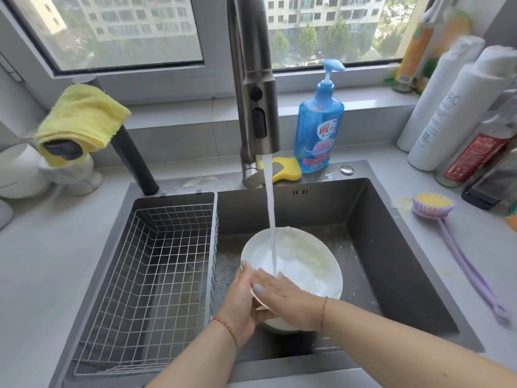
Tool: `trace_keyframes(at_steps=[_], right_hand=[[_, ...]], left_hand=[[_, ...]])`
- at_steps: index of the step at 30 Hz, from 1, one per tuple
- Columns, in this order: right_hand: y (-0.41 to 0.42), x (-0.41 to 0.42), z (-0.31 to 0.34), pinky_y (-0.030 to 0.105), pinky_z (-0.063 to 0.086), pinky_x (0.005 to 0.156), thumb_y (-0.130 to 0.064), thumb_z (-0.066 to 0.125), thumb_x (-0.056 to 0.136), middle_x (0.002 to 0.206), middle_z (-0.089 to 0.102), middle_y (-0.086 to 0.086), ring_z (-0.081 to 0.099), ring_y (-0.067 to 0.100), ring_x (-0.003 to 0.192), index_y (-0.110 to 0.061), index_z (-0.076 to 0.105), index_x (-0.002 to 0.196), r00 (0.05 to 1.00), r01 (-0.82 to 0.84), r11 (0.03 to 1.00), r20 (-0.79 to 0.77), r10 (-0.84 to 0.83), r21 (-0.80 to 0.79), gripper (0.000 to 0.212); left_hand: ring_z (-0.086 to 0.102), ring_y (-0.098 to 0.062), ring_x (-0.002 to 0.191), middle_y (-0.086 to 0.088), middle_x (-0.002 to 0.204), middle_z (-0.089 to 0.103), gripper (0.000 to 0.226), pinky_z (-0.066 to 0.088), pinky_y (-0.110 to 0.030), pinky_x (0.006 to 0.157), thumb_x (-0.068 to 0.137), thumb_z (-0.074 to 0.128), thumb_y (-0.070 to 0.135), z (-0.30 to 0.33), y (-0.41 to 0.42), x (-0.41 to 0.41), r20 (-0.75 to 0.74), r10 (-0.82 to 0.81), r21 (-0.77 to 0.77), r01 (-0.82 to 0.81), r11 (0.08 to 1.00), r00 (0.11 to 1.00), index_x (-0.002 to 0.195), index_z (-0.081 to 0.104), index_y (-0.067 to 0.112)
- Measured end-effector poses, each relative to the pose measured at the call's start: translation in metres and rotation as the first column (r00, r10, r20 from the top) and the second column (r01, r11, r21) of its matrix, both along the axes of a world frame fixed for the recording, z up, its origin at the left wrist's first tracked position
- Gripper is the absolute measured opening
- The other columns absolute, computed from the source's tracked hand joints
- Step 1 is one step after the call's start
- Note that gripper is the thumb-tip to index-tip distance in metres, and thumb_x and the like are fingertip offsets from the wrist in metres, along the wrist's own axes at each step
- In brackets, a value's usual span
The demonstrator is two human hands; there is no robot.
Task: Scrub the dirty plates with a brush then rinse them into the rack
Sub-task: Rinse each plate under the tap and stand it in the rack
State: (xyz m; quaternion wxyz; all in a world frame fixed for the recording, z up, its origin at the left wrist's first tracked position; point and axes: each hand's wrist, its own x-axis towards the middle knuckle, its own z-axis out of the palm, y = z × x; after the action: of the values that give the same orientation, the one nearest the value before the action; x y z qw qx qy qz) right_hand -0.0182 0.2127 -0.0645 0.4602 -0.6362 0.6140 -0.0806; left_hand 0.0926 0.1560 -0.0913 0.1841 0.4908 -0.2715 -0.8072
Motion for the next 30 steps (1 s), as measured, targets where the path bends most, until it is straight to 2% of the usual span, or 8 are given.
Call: trace_keyframes(at_steps=[5, 9, 13, 18, 20, 22, 26, 30], right_hand=[[-0.023, -0.008, -0.016, 0.035, -0.014, 0.117, -0.037, 0.016, 0.104, 0.16, -0.011, -0.005, -0.02, 0.005, 0.143, -0.026, 0.0, 0.153, 0.974, -0.032, 0.981, -0.227, -0.013, -0.194, 0.053], [-0.027, -0.045, -0.029, 0.036, -0.018, 0.115, -0.053, 0.016, 0.099, 0.155, -0.022, -0.015, -0.021, 0.01, 0.145, -0.034, -0.008, 0.152, 0.922, 0.107, 0.986, -0.359, -0.147, -0.129, 0.061], [0.001, -0.065, -0.021, 0.048, 0.0, 0.119, -0.053, 0.011, 0.097, 0.159, 0.014, -0.002, 0.009, 0.019, 0.146, -0.026, 0.018, 0.151, 0.804, -0.023, 0.997, -0.593, -0.028, -0.079, 0.06], [0.045, -0.045, -0.003, 0.023, -0.001, 0.117, -0.066, 0.047, 0.084, 0.144, 0.013, -0.027, 0.008, -0.007, 0.136, -0.032, 0.031, 0.147, 0.971, 0.025, 0.971, -0.226, -0.08, -0.236, 0.074], [0.046, -0.039, -0.011, 0.018, 0.03, 0.11, -0.045, 0.064, 0.081, 0.142, 0.036, -0.019, 0.037, -0.003, 0.129, -0.026, 0.049, 0.138, 0.956, 0.034, 0.897, -0.247, -0.158, -0.442, 0.062], [0.044, -0.038, -0.02, 0.018, 0.054, 0.078, -0.026, 0.064, 0.072, 0.102, 0.072, -0.007, 0.069, 0.009, 0.089, -0.021, 0.07, 0.107, 0.956, 0.127, 0.814, -0.149, -0.253, -0.566, 0.036], [0.046, -0.039, -0.012, -0.005, 0.031, 0.067, -0.022, 0.046, 0.076, 0.07, 0.064, -0.008, 0.051, 0.007, 0.064, -0.029, 0.059, 0.089, 0.945, 0.241, 0.797, -0.052, -0.322, -0.553, 0.019], [0.047, -0.045, -0.009, 0.012, 0.033, 0.056, -0.026, 0.045, 0.077, 0.063, 0.051, -0.01, 0.044, 0.009, 0.065, -0.019, 0.065, 0.081, 0.917, 0.316, 0.837, -0.083, -0.39, -0.447, 0.021]], left_hand=[[0.07, -0.028, 0.108, -0.003, 0.118, 0.072, 0.062, 0.059, -0.047, 0.072, 0.083, 0.041, 0.069, 0.01, 0.003, 0.003, -0.017, -0.019, -0.044, 0.018, 0.999, 1.0, 0.13, 0.059, 0.032], [0.07, -0.032, 0.105, -0.006, 0.115, 0.073, 0.047, 0.06, -0.049, 0.072, 0.097, 0.037, 0.061, 0.012, 0.003, 0.007, 0.012, 0.004, -0.037, -0.004, 0.999, 1.0, 0.128, 0.058, 0.032], [0.07, -0.032, 0.103, -0.004, 0.12, 0.07, 0.039, 0.06, -0.053, 0.075, 0.101, 0.039, 0.055, 0.02, -0.004, 0.003, 0.086, 0.039, -0.111, -0.029, 0.993, 0.996, 0.128, 0.056, 0.033], [0.07, -0.033, 0.092, -0.012, 0.11, 0.07, 0.033, 0.059, -0.04, 0.057, 0.104, 0.039, 0.044, 0.035, -0.014, -0.013, 0.16, 0.048, -0.172, -0.02, 0.985, 0.986, 0.124, 0.056, 0.023], [0.07, -0.033, 0.087, -0.013, 0.105, 0.07, 0.029, 0.058, -0.037, 0.054, 0.105, 0.041, 0.039, 0.041, -0.016, -0.022, 0.195, 0.015, -0.196, 0.024, 0.98, 0.981, 0.121, 0.058, 0.021], [0.07, -0.033, 0.086, -0.014, 0.103, 0.069, 0.026, 0.059, -0.037, 0.056, 0.103, 0.044, 0.033, 0.043, -0.015, -0.033, 0.246, -0.03, -0.214, 0.084, 0.973, 0.969, 0.12, 0.059, 0.019], [0.069, -0.033, 0.093, -0.015, 0.111, 0.066, 0.024, 0.058, -0.033, 0.055, 0.1, 0.048, 0.03, 0.045, -0.013, -0.046, 0.335, -0.085, -0.229, 0.169, 0.959, 0.938, 0.121, 0.054, 0.021], [0.062, -0.026, 0.099, -0.004, 0.108, 0.058, 0.041, 0.06, -0.04, 0.078, 0.091, 0.054, 0.031, 0.04, -0.005, -0.055, 0.479, -0.14, -0.319, 0.32, 0.892, 0.866, 0.128, 0.042, 0.019]])
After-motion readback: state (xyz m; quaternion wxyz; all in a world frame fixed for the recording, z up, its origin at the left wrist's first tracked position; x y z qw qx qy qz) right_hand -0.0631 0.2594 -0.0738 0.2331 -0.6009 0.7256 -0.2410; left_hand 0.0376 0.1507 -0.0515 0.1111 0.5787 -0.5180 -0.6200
